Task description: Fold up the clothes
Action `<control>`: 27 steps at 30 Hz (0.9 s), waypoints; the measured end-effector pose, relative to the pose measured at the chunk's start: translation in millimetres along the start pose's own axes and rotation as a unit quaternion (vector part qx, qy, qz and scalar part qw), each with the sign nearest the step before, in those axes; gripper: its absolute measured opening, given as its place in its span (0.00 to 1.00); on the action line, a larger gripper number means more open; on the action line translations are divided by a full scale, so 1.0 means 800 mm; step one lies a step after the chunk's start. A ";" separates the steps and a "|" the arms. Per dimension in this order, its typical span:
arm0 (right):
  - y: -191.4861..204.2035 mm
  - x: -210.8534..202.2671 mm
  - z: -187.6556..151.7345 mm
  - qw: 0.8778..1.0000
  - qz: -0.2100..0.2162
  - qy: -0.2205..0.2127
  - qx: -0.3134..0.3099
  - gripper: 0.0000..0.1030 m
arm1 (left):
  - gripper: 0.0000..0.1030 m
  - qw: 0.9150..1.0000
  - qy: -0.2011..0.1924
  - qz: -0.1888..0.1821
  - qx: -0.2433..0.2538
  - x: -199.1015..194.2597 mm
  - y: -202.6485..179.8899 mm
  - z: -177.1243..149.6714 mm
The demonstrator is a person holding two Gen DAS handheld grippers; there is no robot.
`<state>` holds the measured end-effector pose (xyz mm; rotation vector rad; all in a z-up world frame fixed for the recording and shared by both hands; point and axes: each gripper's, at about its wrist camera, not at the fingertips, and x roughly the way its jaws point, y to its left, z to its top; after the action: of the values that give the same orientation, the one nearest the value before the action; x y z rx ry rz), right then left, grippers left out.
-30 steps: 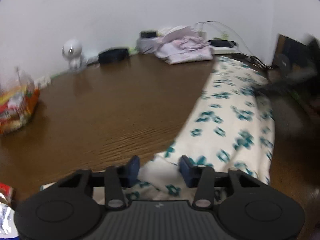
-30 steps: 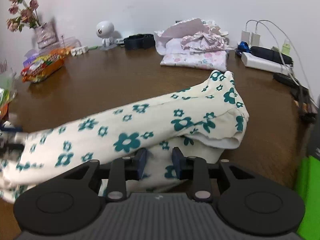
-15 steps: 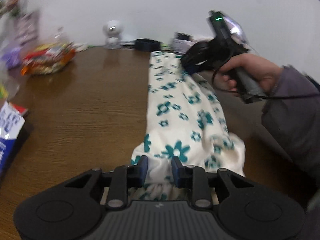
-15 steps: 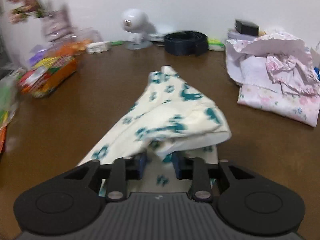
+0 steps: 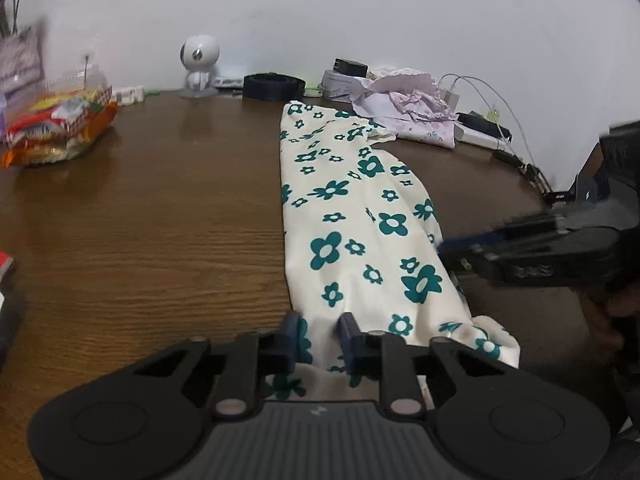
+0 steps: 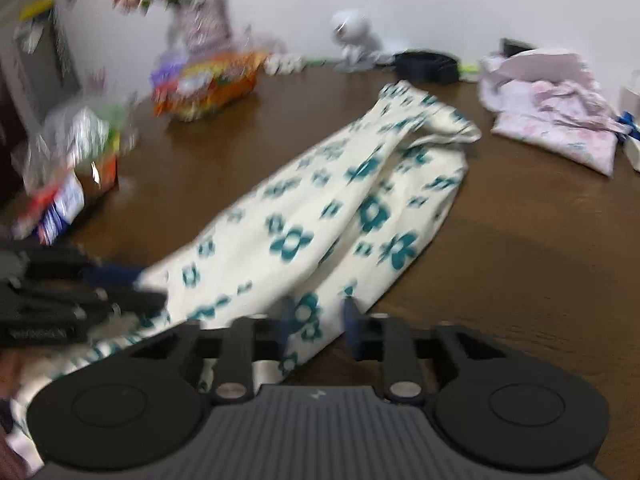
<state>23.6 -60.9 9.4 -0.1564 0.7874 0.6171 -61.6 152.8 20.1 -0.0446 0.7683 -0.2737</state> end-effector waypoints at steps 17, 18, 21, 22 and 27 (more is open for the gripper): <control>-0.060 -0.056 0.005 0.996 0.052 -0.052 0.056 0.35 | 0.64 0.992 -0.053 0.062 -0.098 -0.061 0.022 -0.033; -0.051 -0.062 -0.010 0.995 0.069 -0.044 0.058 0.34 | 0.62 0.990 -0.050 0.061 -0.115 -0.063 0.031 -0.045; -0.019 -0.075 -0.048 0.992 0.113 -0.022 0.042 0.27 | 0.55 0.988 -0.053 0.011 -0.144 -0.073 0.032 -0.063; -0.003 -0.076 -0.052 0.992 0.124 -0.018 0.022 0.25 | 0.34 0.989 -0.049 -0.006 -0.143 -0.074 0.027 -0.066; 0.041 -0.058 -0.057 0.997 0.069 -0.008 -0.044 0.17 | 0.09 0.994 -0.017 -0.034 -0.107 -0.084 -0.021 -0.079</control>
<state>-48.5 -72.0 12.8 -0.1786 0.7606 0.7839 -155.2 158.3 23.0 -0.2769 0.7601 -0.2541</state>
